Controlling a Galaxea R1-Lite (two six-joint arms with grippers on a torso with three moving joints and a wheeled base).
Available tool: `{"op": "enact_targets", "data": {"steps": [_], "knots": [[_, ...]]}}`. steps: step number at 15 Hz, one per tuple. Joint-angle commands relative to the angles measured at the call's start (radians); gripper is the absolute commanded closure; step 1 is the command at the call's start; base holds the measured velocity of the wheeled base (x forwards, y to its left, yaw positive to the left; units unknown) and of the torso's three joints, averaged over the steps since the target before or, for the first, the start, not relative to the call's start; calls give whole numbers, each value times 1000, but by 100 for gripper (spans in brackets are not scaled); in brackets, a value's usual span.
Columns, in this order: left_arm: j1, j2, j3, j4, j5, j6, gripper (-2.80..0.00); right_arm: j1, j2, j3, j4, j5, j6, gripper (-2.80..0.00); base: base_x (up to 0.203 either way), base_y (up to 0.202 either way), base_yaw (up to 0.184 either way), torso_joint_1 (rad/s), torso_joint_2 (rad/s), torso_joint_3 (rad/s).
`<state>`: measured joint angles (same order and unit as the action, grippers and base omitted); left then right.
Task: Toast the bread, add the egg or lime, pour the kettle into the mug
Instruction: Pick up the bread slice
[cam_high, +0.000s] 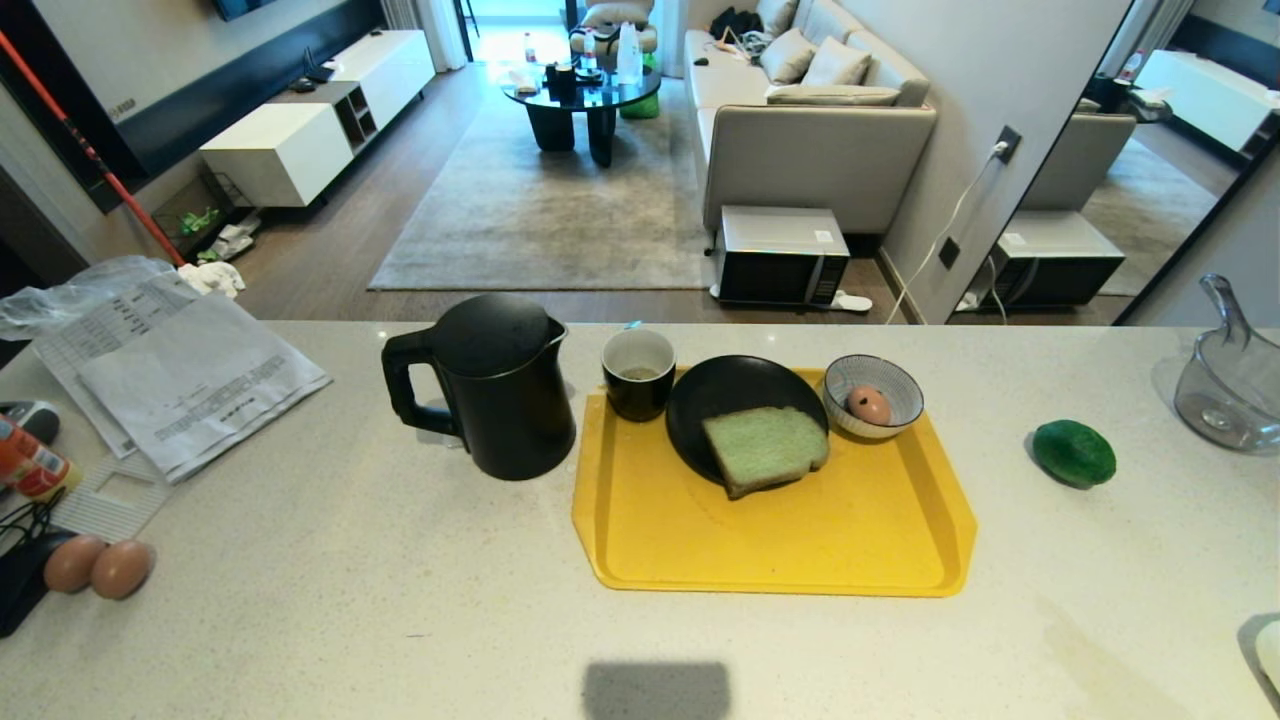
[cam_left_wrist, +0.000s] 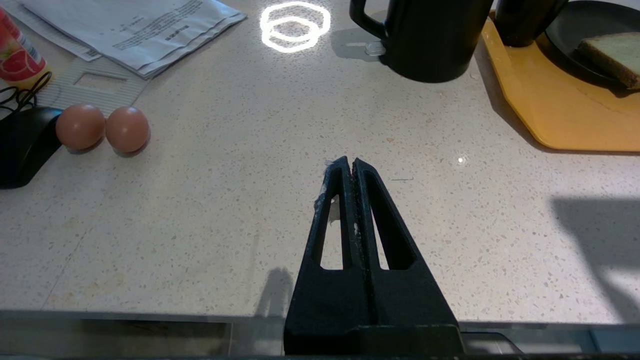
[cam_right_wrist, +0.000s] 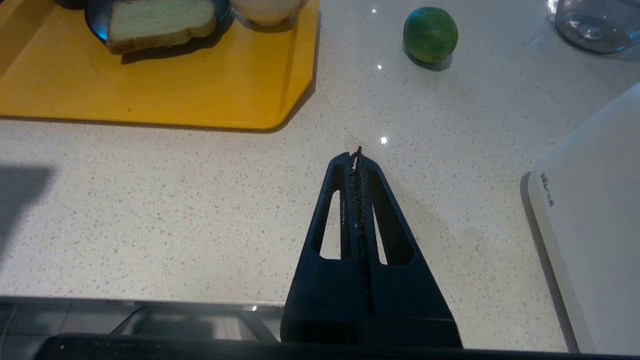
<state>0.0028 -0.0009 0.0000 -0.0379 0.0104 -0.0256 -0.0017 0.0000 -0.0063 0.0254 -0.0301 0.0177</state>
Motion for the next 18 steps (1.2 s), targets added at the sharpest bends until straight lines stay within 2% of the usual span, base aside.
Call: {"op": "enact_targets", "data": {"steps": [1,5,10,12,18], "knots": [[0,-2,14,0,0,-1,0,0,0,-29,67,1,0,0,0,0,0,0,0,0],[0,-2,14,0,0,-1,0,0,26,-108,128,12,1,0,0,0,0,0,0,0],[0,-2,14,0,0,-1,0,-1,201,-235,134,45,15,0,0,0,0,0,0,0],[0,-2,14,0,0,-1,0,-1,332,-315,133,68,55,0,0,0,0,0,0,0],[0,-2,14,0,0,-1,0,0,771,-613,139,171,259,0,0,0,0,0,0,0]]}}
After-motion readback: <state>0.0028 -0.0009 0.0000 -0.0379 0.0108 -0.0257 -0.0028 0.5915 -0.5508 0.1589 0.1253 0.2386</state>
